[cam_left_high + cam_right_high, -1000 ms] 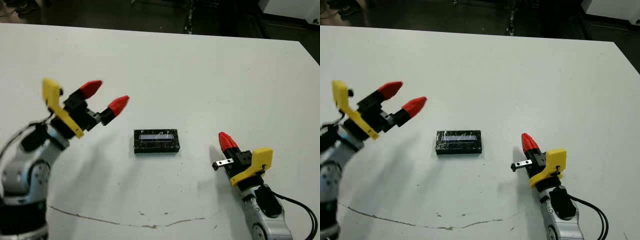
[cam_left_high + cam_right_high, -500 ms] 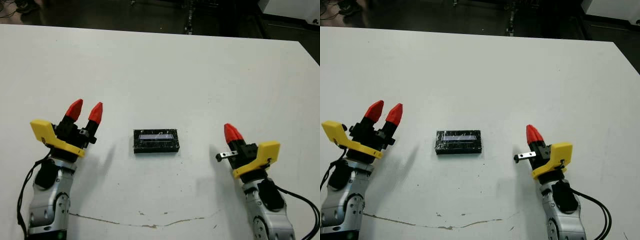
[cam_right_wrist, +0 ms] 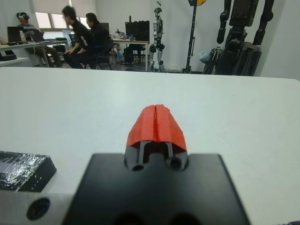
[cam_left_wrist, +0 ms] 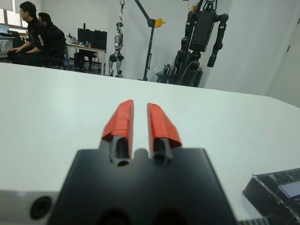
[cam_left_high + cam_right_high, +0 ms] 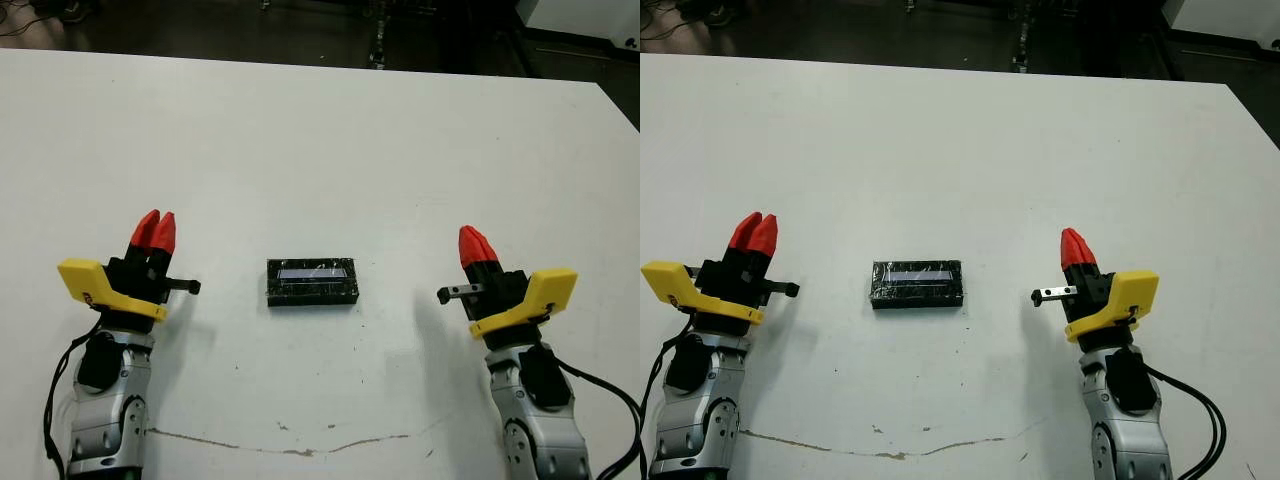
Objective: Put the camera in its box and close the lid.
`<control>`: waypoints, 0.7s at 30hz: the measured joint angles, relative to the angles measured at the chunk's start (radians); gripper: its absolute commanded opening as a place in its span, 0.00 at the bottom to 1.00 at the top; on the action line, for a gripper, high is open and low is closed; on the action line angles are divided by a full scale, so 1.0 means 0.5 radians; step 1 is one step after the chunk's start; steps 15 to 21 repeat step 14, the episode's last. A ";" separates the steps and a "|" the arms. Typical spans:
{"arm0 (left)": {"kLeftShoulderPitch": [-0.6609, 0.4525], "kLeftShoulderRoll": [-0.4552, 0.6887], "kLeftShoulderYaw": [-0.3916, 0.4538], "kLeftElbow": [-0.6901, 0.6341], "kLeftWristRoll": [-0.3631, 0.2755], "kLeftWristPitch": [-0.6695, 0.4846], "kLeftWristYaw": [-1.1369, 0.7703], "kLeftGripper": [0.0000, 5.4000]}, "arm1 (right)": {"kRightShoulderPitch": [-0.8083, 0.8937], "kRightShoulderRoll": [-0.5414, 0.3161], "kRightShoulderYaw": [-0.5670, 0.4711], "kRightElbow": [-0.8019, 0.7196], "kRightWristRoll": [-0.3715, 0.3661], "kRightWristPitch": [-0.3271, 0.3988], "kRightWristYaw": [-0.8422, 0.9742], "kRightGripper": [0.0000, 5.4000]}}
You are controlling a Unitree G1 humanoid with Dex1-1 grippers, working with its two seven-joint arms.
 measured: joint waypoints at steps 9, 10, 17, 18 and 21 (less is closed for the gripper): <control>0.003 -0.003 -0.015 -0.001 0.011 -0.009 0.067 0.01 | -0.005 0.019 0.012 -0.024 -0.022 0.000 -0.032 0.00; 0.003 -0.005 -0.020 -0.001 0.012 -0.009 0.079 0.01 | -0.005 0.020 0.013 -0.024 -0.021 0.000 -0.032 0.00; 0.004 -0.008 -0.046 -0.001 0.014 -0.009 0.109 0.01 | -0.006 0.021 0.013 -0.024 -0.021 0.000 -0.032 0.00; 0.004 -0.008 -0.046 -0.001 0.014 -0.009 0.109 0.01 | -0.006 0.021 0.013 -0.024 -0.021 0.000 -0.032 0.00; 0.004 -0.008 -0.046 -0.001 0.014 -0.009 0.109 0.01 | -0.006 0.021 0.013 -0.024 -0.021 0.000 -0.032 0.00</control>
